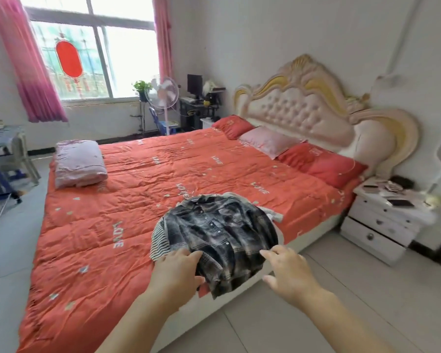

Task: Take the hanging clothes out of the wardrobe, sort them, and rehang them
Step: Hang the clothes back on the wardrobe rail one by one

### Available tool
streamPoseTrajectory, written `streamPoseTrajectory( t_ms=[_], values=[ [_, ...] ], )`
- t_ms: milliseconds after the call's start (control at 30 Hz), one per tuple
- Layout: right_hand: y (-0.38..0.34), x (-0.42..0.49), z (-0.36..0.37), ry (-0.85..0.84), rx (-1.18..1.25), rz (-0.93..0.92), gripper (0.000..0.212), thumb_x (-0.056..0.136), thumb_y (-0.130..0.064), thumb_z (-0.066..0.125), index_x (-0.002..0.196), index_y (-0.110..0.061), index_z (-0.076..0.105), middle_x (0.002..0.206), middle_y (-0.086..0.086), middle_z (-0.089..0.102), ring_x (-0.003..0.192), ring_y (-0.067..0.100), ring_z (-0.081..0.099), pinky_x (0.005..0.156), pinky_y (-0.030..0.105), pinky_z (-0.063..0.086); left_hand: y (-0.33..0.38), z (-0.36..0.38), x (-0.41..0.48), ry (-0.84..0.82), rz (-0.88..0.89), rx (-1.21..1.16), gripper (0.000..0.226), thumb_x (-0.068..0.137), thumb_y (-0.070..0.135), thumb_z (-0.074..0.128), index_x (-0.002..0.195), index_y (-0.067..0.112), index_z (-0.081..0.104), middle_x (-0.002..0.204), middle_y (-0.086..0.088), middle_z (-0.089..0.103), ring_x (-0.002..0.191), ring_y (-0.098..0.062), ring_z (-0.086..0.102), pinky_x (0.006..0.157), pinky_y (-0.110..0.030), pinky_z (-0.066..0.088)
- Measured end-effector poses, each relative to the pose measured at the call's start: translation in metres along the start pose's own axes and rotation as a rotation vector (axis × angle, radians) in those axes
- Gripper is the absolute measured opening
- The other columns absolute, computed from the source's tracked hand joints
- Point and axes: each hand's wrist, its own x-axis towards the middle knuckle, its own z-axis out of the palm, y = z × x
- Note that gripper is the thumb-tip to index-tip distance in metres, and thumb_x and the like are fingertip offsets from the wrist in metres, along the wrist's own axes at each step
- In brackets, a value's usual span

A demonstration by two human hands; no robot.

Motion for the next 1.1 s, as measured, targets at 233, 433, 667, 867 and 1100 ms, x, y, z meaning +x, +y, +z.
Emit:
streamPoseTrajectory(
  t_ms=[233,433,667,867,1100],
  values=[
    [0.079,0.049,0.005,0.000,0.060,0.080,0.056,0.094,-0.037,0.049,0.145,-0.026,0.029,0.136,-0.006,0.039,0.126,0.014,0.036,0.104,0.024,0.027,0.050,0.018,0.098,-0.073,0.085,-0.001,0.055,0.094,0.042,0.047,0.144,0.029,0.028,0.141,0.002,0.038,0.131,-0.021,0.034,0.106,-0.036,0.028],
    [0.167,0.118,0.009,-0.052,0.091,0.079,0.056,0.094,-0.036,0.049,0.145,-0.025,0.028,0.136,-0.007,0.039,0.126,0.014,0.036,0.104,0.024,0.027,0.105,0.029,0.197,-0.126,0.049,-0.005,0.055,0.094,0.042,0.047,0.144,0.028,0.028,0.141,0.002,0.037,0.130,-0.021,0.035,0.106,-0.036,0.030],
    [0.221,0.204,0.008,-0.112,0.098,-0.002,0.055,0.095,-0.037,0.047,0.145,-0.026,0.028,0.134,-0.008,0.038,0.125,0.013,0.036,0.104,0.025,0.028,0.130,0.026,0.276,-0.150,-0.040,-0.015,0.053,0.095,0.040,0.047,0.143,0.026,0.030,0.138,0.000,0.040,0.128,-0.022,0.037,0.105,-0.037,0.030],
    [0.217,0.286,0.023,-0.163,0.113,-0.071,0.056,0.093,-0.039,0.049,0.144,-0.029,0.028,0.137,-0.009,0.037,0.129,0.013,0.033,0.106,0.027,0.028,0.100,0.033,0.337,-0.186,-0.129,-0.032,0.057,0.095,0.039,0.047,0.146,0.025,0.025,0.142,0.000,0.037,0.131,-0.022,0.034,0.108,-0.038,0.028],
    [0.197,0.405,0.034,-0.204,0.055,-0.116,0.053,0.090,-0.040,0.052,0.140,-0.030,0.035,0.135,-0.008,0.041,0.128,0.014,0.038,0.103,0.028,0.033,0.039,0.032,0.437,-0.160,-0.181,-0.088,0.056,0.096,0.037,0.047,0.145,0.025,0.025,0.142,0.000,0.036,0.130,-0.022,0.036,0.107,-0.037,0.029]
  ],
)
